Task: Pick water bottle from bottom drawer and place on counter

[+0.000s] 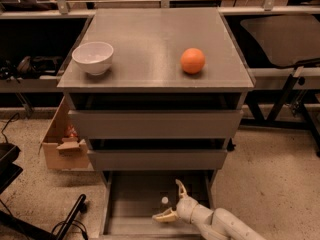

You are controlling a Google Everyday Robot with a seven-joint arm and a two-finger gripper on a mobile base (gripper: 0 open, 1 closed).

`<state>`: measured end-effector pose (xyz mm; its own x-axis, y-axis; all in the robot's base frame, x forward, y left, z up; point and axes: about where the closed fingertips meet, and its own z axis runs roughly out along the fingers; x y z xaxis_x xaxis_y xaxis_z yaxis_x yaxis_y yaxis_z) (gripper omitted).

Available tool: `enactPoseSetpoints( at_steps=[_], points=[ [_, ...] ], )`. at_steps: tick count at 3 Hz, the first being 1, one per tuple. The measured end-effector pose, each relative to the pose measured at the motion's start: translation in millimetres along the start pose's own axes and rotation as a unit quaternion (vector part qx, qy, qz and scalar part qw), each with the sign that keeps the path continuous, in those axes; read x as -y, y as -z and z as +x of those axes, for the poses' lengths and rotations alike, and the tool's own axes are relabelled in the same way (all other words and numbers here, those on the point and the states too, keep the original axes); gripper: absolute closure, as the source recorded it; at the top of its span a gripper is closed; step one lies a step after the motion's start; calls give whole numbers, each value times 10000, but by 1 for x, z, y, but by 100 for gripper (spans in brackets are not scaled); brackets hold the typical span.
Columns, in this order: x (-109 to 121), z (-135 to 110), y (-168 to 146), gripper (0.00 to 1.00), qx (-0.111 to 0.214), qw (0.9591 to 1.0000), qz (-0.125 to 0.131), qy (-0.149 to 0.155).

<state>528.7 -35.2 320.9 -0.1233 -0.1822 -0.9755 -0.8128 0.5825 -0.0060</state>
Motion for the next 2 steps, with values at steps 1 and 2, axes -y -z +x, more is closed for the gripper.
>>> enactPoseSetpoints(
  at_steps=[1, 2],
  points=[
    [-10, 20, -18, 0, 21, 10000, -38, -89],
    [-21, 41, -22, 19, -22, 9998, -17, -172]
  ],
)
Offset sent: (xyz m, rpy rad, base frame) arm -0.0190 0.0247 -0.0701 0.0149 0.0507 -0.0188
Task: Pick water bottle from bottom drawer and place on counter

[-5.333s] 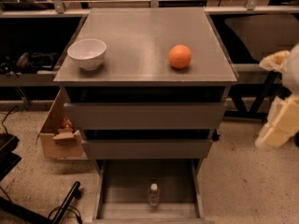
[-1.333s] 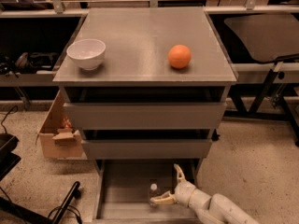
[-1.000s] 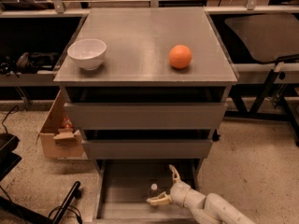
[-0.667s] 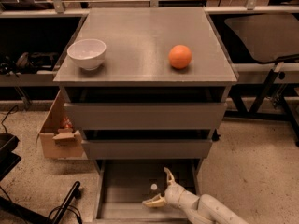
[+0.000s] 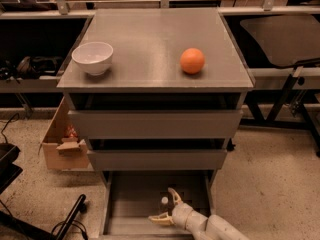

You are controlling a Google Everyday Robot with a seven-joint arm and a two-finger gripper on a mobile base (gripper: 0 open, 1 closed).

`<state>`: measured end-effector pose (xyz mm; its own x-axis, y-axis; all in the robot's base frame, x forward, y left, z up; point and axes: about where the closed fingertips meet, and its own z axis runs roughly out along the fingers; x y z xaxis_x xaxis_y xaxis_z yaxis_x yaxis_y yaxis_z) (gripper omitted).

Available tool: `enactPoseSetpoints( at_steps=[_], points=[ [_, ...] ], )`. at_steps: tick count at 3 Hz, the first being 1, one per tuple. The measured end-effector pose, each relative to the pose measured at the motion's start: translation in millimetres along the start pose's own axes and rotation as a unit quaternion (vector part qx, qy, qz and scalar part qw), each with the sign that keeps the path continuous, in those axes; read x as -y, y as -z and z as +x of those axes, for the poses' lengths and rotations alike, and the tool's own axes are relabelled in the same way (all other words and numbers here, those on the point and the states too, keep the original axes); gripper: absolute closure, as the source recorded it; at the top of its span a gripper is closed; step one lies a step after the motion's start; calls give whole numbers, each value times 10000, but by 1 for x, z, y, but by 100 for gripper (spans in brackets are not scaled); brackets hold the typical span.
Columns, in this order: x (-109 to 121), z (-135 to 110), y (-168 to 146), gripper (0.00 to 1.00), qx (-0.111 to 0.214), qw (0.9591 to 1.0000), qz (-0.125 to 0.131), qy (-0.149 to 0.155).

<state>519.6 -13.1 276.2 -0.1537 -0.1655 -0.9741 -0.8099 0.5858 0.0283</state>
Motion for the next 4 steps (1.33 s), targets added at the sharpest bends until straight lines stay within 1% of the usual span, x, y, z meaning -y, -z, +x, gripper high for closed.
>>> enactPoseSetpoints(
  at_steps=[1, 2, 3, 4],
  points=[
    [-17, 20, 0, 43, -91, 9998, 20, -184],
    [-35, 36, -2, 64, -236, 9988, -80, -423],
    [-36, 37, -2, 87, -243, 9987, -84, -434],
    [-36, 37, -2, 100, -243, 9987, -84, -434]
  ],
)
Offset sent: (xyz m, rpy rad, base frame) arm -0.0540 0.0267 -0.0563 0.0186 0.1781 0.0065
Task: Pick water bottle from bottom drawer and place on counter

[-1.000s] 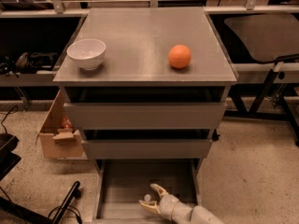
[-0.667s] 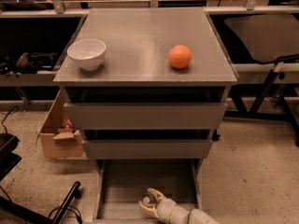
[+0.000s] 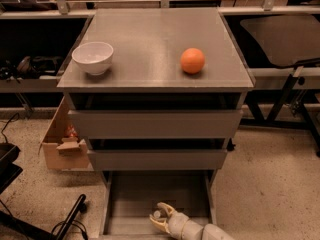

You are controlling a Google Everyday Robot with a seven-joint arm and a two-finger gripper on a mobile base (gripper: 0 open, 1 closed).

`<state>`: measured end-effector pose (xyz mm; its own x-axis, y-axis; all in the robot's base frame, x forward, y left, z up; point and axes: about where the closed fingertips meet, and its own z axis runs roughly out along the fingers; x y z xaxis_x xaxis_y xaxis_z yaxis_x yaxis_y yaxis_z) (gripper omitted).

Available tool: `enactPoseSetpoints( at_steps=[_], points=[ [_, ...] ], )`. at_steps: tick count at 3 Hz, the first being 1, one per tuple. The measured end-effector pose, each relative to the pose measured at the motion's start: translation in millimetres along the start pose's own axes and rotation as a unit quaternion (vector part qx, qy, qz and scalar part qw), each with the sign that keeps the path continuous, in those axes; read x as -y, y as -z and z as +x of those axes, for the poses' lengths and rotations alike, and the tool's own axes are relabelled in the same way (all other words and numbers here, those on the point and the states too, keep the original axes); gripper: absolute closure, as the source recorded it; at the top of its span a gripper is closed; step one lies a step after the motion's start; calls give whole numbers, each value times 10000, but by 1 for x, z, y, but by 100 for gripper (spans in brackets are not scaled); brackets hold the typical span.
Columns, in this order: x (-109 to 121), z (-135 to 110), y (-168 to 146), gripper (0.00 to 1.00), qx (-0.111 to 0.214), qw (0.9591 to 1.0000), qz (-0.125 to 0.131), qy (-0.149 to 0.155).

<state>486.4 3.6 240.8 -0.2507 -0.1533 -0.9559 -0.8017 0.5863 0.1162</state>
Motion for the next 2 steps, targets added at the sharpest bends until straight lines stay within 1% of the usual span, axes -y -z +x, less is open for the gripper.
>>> enactPoseSetpoints(
  at_steps=[1, 2],
  points=[
    [0, 0, 0, 100, 0, 10000, 0, 0],
    [-6, -17, -5, 100, -207, 9997, 2, 88]
  ],
)
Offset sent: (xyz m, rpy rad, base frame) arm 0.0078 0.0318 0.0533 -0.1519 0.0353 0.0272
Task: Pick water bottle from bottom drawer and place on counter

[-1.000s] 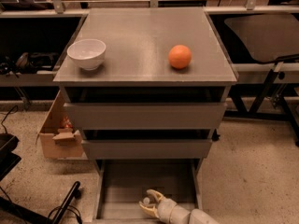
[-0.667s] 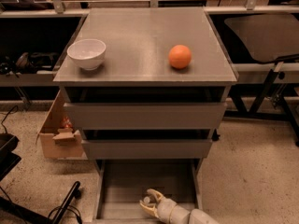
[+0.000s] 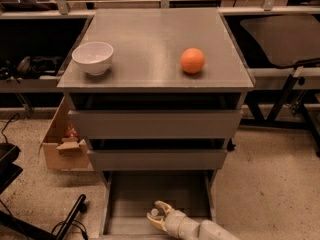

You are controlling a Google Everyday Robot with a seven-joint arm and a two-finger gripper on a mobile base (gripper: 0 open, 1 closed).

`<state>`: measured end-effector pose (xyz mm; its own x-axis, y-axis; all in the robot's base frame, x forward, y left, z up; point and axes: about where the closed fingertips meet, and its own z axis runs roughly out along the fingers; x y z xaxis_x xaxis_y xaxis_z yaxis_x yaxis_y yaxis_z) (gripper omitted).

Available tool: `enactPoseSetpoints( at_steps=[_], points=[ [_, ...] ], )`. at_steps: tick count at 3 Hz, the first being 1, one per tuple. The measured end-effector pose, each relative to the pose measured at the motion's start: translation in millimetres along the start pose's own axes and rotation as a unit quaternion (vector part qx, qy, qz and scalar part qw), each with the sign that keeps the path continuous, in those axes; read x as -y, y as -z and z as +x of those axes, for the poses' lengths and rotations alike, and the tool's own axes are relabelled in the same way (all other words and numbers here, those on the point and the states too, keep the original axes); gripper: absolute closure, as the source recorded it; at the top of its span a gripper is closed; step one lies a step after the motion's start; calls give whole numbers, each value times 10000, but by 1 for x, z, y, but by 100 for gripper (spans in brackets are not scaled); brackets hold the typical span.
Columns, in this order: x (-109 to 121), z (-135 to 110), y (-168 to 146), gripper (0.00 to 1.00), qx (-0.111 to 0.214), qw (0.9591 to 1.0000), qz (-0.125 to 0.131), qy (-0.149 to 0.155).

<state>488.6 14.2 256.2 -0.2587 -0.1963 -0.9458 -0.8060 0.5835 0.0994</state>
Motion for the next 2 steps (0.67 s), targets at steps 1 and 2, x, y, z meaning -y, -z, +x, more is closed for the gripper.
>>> enactPoseSetpoints(
  at_steps=[1, 2],
  points=[
    [12, -65, 29, 100, -247, 9988, 424, -93],
    [18, -130, 84, 100, -391, 9924, 1014, -569]
  ],
)
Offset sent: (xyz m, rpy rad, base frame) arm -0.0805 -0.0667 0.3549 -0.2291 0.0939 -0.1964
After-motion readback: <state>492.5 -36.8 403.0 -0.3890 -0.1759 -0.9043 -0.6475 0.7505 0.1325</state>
